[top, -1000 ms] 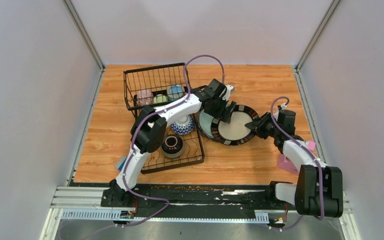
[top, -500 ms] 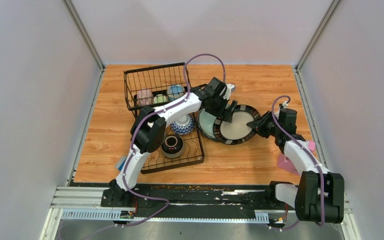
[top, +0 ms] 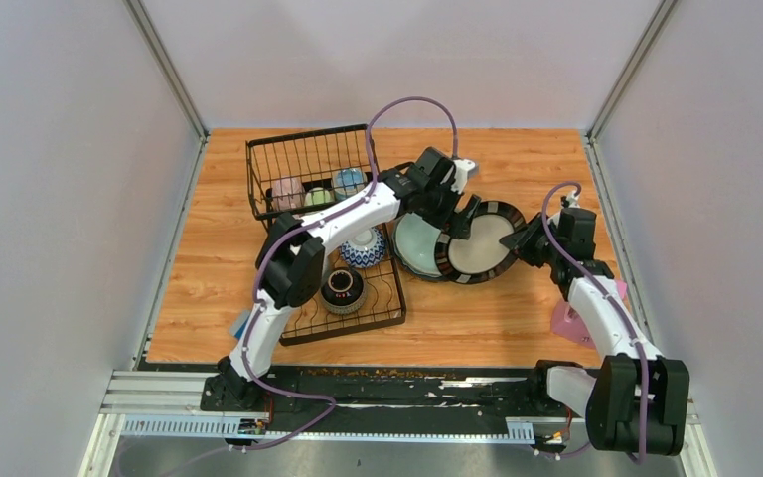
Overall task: Load the mixed dishes into the dish rack
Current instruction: Pick up the plate at the center of the board.
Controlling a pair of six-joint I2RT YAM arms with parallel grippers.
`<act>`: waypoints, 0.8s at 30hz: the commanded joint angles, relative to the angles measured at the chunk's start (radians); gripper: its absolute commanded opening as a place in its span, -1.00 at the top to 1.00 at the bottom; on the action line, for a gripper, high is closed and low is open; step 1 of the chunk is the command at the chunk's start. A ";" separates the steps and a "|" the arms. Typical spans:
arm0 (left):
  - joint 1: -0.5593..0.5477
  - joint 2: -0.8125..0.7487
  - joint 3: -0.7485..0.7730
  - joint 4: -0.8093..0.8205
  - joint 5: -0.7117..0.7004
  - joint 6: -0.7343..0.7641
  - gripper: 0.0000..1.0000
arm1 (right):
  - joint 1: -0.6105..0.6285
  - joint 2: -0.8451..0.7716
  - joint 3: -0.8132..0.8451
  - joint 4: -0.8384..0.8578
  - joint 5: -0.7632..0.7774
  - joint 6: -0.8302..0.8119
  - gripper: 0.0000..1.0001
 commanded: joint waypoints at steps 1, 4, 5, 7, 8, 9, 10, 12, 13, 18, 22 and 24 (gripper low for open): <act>-0.029 -0.108 0.041 0.036 -0.009 0.064 -0.99 | 0.001 -0.066 0.075 0.047 0.018 -0.034 1.00; -0.036 -0.135 0.019 0.055 -0.028 0.072 -1.00 | 0.001 -0.082 0.082 0.039 0.023 -0.044 1.00; -0.037 -0.141 0.012 0.061 -0.036 0.075 -1.00 | 0.001 -0.086 0.084 0.035 0.024 -0.046 1.00; -0.039 -0.159 -0.008 0.079 -0.048 0.078 -1.00 | 0.003 -0.091 0.088 0.030 0.029 -0.049 1.00; -0.040 -0.168 -0.016 0.086 -0.052 0.079 -1.00 | 0.003 -0.093 0.091 0.027 0.033 -0.049 1.00; -0.041 -0.173 -0.019 0.088 -0.058 0.080 -1.00 | 0.004 -0.094 0.093 0.025 0.036 -0.050 1.00; -0.043 -0.180 -0.024 0.092 -0.059 0.082 -1.00 | 0.005 -0.097 0.096 0.022 0.040 -0.052 1.00; -0.047 -0.192 -0.030 0.098 -0.065 0.085 -1.00 | 0.011 -0.100 0.107 0.012 0.053 -0.060 1.00; -0.049 -0.196 -0.031 0.101 -0.069 0.089 -1.00 | 0.013 -0.105 0.113 0.006 0.062 -0.063 1.00; -0.055 -0.220 -0.040 0.113 -0.078 0.093 -1.00 | 0.021 -0.125 0.139 -0.010 0.080 -0.075 1.00; -0.057 -0.236 -0.055 0.117 -0.089 0.093 -1.00 | 0.027 -0.141 0.165 -0.032 0.093 -0.083 1.00; -0.059 -0.250 -0.067 0.122 -0.097 0.092 -1.00 | 0.033 -0.156 0.184 -0.046 0.108 -0.093 1.00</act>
